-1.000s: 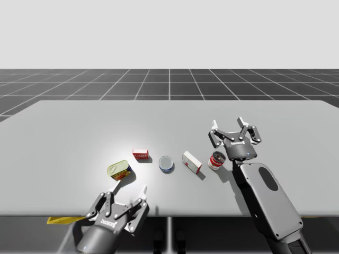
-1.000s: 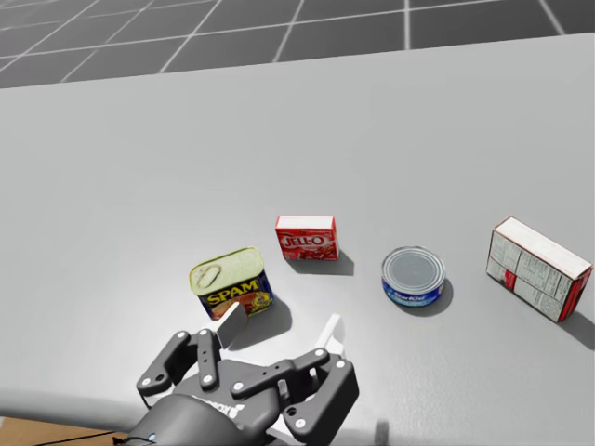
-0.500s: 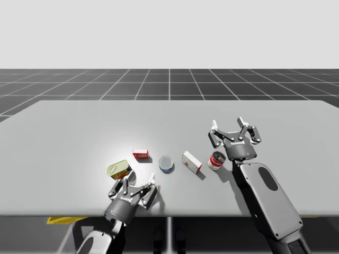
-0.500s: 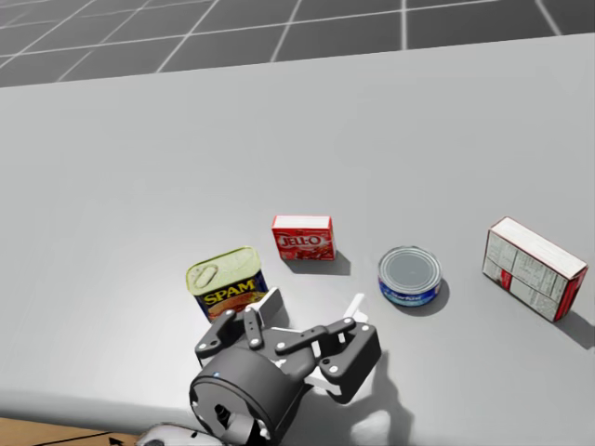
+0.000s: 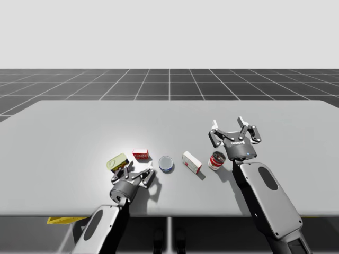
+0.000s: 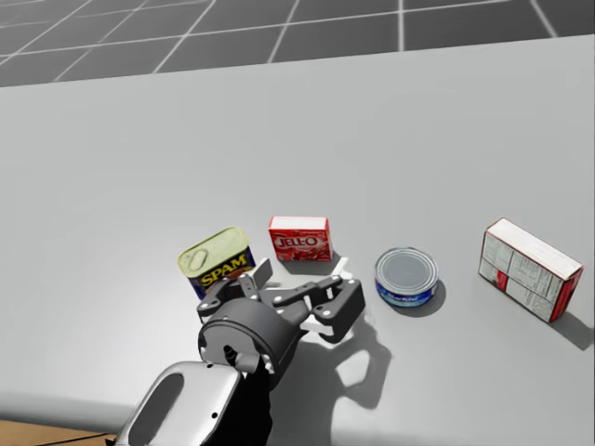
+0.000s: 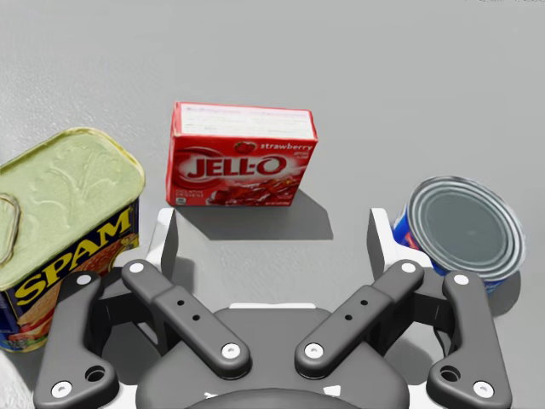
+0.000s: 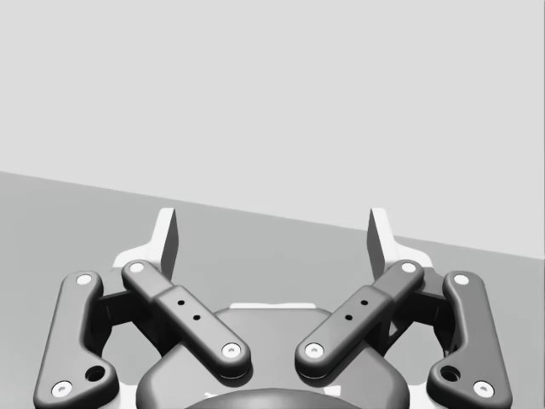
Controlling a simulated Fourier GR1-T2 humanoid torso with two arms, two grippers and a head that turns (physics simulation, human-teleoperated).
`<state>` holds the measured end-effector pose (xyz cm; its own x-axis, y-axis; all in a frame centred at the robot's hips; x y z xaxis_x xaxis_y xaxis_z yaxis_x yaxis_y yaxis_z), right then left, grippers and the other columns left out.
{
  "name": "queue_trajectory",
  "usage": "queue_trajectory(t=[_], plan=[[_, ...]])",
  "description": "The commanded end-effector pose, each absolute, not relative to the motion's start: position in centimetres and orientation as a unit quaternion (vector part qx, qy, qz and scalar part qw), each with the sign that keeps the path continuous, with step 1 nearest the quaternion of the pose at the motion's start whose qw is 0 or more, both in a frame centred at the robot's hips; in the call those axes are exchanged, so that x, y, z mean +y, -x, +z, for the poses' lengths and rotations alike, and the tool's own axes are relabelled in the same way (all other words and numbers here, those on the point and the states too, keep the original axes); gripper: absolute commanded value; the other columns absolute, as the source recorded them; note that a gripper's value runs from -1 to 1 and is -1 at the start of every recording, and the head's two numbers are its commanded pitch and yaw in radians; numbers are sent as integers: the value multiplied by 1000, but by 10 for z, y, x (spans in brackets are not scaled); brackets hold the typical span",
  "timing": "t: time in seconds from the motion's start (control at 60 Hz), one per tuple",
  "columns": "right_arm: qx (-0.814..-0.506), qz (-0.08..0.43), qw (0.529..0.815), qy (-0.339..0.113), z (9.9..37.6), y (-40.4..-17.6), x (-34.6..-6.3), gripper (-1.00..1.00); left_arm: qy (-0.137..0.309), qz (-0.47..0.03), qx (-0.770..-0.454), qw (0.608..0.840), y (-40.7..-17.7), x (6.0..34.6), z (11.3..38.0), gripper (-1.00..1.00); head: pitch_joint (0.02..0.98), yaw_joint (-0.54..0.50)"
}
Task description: Grasp the gelatin box and hold it up.
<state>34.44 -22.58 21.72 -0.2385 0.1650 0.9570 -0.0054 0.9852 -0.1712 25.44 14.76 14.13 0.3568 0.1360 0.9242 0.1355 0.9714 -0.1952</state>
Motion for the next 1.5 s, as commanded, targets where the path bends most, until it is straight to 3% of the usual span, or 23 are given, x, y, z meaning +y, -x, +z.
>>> queue_trajectory(t=[0.017, 0.267, 0.8, 0.967, 0.983, 1.0, 1.033, 1.05, 1.067, 1.25, 1.5], plan=[[-784, 69, 614, 51, 217, -345, -227, -1000, 94, 10, -562, 822, -268, 157, 137, -1000, 787, 230], [-789, 73, 607, 52, 217, -346, -227, -1000, 51, -16, -567, 822, -285, 159, 130, -1000, 784, 226], [-790, 69, 607, 54, 218, -346, -229, -1000, 43, -36, -563, 824, -309, 145, 129, -1000, 782, 219], [-791, 68, 606, 54, 218, -346, -229, -1000, 35, -33, -576, 816, -313, 142, 128, -1000, 782, 218], [-791, 68, 606, 54, 218, -346, -229, -1000, 32, -32, -578, 815, -313, 142, 128, -825, 782, 218], [-791, 69, 606, 54, 219, -346, -229, -1000, 31, -31, -578, 815, -313, 141, 127, -163, 781, 218], [-791, 69, 606, 54, 219, -346, -229, -1000, 32, -29, -577, 816, -313, 141, 127, 477, 780, 218], [-791, 69, 606, 54, 219, -346, -229, -1000, 33, -28, -577, 816, -312, 141, 126, 786, 779, 218], [-791, 69, 606, 54, 219, -346, -229, -1000, 32, -28, -578, 815, -311, 141, 126, 896, 778, 218], [-791, 70, 605, 57, 218, -346, -229, -1000, 34, -28, -574, 818, -307, 141, 124, 990, 740, 217], [-791, 68, 606, 57, 218, -345, -230, -1000, 37, -32, -568, 822, -304, 140, 121, 1000, 540, 229]])
